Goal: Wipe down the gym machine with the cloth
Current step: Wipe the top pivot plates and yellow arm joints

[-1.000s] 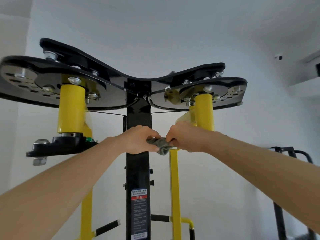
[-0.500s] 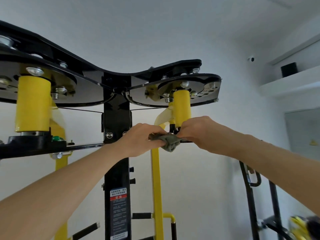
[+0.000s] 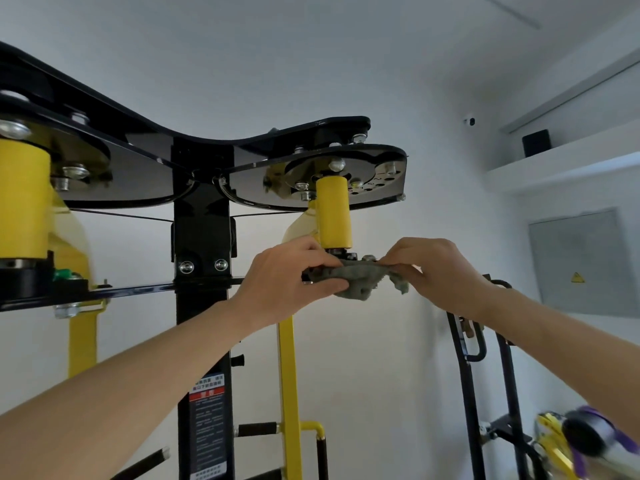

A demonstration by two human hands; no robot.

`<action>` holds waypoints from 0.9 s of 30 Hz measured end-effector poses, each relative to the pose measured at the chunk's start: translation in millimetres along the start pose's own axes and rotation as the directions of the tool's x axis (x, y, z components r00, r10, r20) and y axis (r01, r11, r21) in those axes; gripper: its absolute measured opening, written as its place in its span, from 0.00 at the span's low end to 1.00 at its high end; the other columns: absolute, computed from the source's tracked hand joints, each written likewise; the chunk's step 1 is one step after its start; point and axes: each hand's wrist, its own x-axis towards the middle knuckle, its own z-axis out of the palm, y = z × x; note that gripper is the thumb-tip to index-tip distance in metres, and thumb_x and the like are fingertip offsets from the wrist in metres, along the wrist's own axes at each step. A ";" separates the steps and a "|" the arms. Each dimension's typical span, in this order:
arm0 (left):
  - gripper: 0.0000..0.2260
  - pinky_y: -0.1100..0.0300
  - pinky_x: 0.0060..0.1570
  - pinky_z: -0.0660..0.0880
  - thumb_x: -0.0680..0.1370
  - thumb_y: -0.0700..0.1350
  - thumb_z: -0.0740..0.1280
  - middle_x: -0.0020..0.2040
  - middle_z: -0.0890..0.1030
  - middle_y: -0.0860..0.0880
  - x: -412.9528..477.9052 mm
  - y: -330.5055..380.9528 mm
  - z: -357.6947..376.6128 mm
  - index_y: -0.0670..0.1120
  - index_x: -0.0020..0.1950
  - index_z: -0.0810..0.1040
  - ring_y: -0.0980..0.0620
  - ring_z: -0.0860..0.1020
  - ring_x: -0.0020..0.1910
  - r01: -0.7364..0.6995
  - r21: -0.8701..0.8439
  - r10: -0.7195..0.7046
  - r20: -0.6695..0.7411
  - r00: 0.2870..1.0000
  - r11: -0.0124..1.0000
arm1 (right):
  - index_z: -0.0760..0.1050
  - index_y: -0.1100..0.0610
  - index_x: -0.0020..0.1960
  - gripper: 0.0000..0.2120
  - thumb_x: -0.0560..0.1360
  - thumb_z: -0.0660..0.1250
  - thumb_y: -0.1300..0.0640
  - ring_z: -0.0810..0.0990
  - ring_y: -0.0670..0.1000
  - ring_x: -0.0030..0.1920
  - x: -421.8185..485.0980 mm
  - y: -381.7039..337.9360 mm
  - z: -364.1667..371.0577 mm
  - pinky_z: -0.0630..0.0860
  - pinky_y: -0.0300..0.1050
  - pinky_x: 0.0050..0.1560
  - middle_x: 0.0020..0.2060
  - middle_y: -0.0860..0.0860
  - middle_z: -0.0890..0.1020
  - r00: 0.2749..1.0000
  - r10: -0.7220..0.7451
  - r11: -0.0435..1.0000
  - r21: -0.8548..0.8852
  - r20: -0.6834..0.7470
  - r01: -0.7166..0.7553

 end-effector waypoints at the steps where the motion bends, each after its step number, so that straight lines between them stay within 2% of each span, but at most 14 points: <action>1: 0.17 0.53 0.42 0.77 0.75 0.66 0.66 0.47 0.77 0.61 0.8 2.7 2.1 0.59 0.56 0.84 0.59 0.77 0.44 0.002 -0.002 -0.003 -0.012 1.000 1.000 | 0.86 0.55 0.53 0.13 0.75 0.71 0.70 0.79 0.41 0.39 -0.6 3.3 0.2 0.78 0.39 0.44 0.43 0.45 0.85 0.999 0.040 0.999 -0.012 -0.011 -0.040; 3: 0.15 0.52 0.42 0.77 0.76 0.62 0.69 0.47 0.77 0.60 4.3 9.3 6.9 0.56 0.56 0.85 0.59 0.76 0.44 0.007 0.015 -0.007 -0.041 0.999 1.000 | 0.86 0.52 0.53 0.13 0.75 0.71 0.68 0.75 0.37 0.38 1.4 7.6 -0.6 0.72 0.34 0.46 0.43 0.42 0.85 0.992 0.129 0.991 -0.044 -0.009 -0.129; 6: 0.10 0.54 0.40 0.77 0.76 0.56 0.73 0.47 0.79 0.58 11.9 20.0 15.1 0.54 0.54 0.85 0.58 0.75 0.43 -0.009 0.071 0.018 -0.117 0.993 0.997 | 0.86 0.51 0.52 0.13 0.76 0.70 0.66 0.77 0.39 0.38 6.3 9.7 -3.0 0.76 0.42 0.49 0.43 0.43 0.86 0.960 0.279 0.960 -0.016 -0.039 -0.279; 8: 0.08 0.55 0.39 0.77 0.76 0.55 0.73 0.45 0.79 0.58 18.9 24.7 19.2 0.54 0.51 0.85 0.59 0.74 0.42 -0.001 0.095 0.017 -0.161 0.987 0.996 | 0.86 0.52 0.51 0.12 0.76 0.70 0.66 0.80 0.41 0.34 12.1 9.7 -5.5 0.79 0.43 0.48 0.42 0.44 0.86 0.931 0.356 0.934 0.057 -0.081 -0.352; 11: 0.05 0.56 0.38 0.77 0.77 0.51 0.73 0.46 0.80 0.56 32.3 21.4 17.4 0.52 0.50 0.85 0.56 0.76 0.41 0.013 0.096 0.012 -0.249 0.968 0.995 | 0.84 0.52 0.48 0.11 0.75 0.71 0.68 0.84 0.46 0.33 28.2 9.6 -7.2 0.84 0.44 0.41 0.39 0.49 0.86 0.893 0.420 0.902 0.186 -0.163 -0.390; 15: 0.04 0.71 0.39 0.71 0.77 0.47 0.74 0.47 0.80 0.53 50.9 9.5 3.5 0.49 0.50 0.85 0.57 0.77 0.41 0.058 0.069 -0.025 -0.406 0.913 0.996 | 0.79 0.56 0.44 0.11 0.73 0.69 0.72 0.85 0.50 0.36 51.9 5.5 -4.6 0.82 0.38 0.38 0.37 0.54 0.84 0.853 0.438 0.886 0.295 -0.284 -0.357; 16: 0.04 0.71 0.39 0.70 0.77 0.46 0.74 0.47 0.80 0.53 53.2 5.6 2.0 0.48 0.50 0.85 0.58 0.77 0.42 0.072 0.062 -0.039 -0.418 0.908 0.995 | 0.79 0.56 0.43 0.12 0.73 0.69 0.72 0.85 0.50 0.37 54.9 3.8 -2.0 0.82 0.39 0.39 0.37 0.53 0.84 0.853 0.434 0.888 0.294 -0.289 -0.353; 18: 0.03 0.67 0.41 0.74 0.77 0.44 0.74 0.48 0.80 0.54 51.5 -1.5 2.0 0.48 0.50 0.84 0.58 0.77 0.43 0.078 0.038 -0.057 -0.401 0.914 0.996 | 0.81 0.55 0.43 0.12 0.73 0.69 0.72 0.85 0.49 0.39 55.9 0.7 5.1 0.83 0.41 0.43 0.37 0.51 0.85 0.869 0.429 0.891 0.277 -0.247 -0.361; 22: 0.04 0.59 0.43 0.78 0.77 0.40 0.73 0.48 0.78 0.55 31.0 -9.5 6.0 0.49 0.49 0.84 0.57 0.77 0.44 0.052 -0.007 -0.052 -0.311 0.949 0.999 | 0.85 0.52 0.43 0.11 0.73 0.71 0.68 0.85 0.42 0.41 46.2 -9.7 13.3 0.76 0.30 0.44 0.38 0.48 0.87 0.862 0.506 0.798 0.374 0.012 -0.473; 25: 0.05 0.55 0.45 0.80 0.76 0.43 0.72 0.48 0.79 0.56 17.8 -8.3 7.2 0.50 0.50 0.85 0.58 0.78 0.44 0.101 -0.067 -0.115 -0.254 0.960 0.993 | 0.85 0.50 0.45 0.03 0.74 0.73 0.57 0.85 0.47 0.47 44.2 -21.7 13.5 0.80 0.42 0.51 0.41 0.47 0.87 0.828 0.532 0.677 0.500 0.175 -0.540; 27: 0.09 0.54 0.46 0.81 0.75 0.51 0.70 0.49 0.80 0.56 12.7 -2.7 7.2 0.52 0.53 0.85 0.58 0.79 0.46 0.156 -0.135 -0.185 -0.235 0.954 0.978 | 0.84 0.51 0.46 0.07 0.73 0.75 0.48 0.84 0.48 0.47 47.1 -30.6 15.9 0.80 0.44 0.50 0.42 0.47 0.86 0.818 0.555 0.680 0.484 0.153 -0.551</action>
